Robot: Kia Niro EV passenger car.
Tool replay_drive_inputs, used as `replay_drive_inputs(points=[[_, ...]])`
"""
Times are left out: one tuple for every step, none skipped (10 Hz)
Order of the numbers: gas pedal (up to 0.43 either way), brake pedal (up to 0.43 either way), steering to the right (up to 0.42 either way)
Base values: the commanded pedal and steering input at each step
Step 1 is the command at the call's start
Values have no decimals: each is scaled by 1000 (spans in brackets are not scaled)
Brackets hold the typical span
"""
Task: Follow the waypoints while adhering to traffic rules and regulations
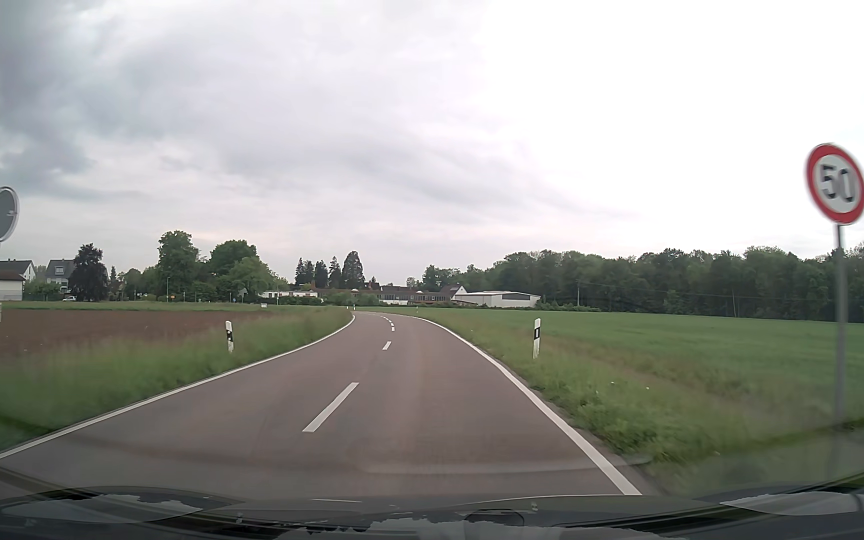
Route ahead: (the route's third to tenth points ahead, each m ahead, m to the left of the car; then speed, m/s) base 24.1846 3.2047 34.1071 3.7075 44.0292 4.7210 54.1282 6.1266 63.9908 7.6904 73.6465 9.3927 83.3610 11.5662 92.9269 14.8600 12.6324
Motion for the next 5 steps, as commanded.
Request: replay_drive_inputs(points=[[79, 0, -11], [79, 0, -11], [79, 0, -12], [79, 0, -13], [79, 0, -14]])
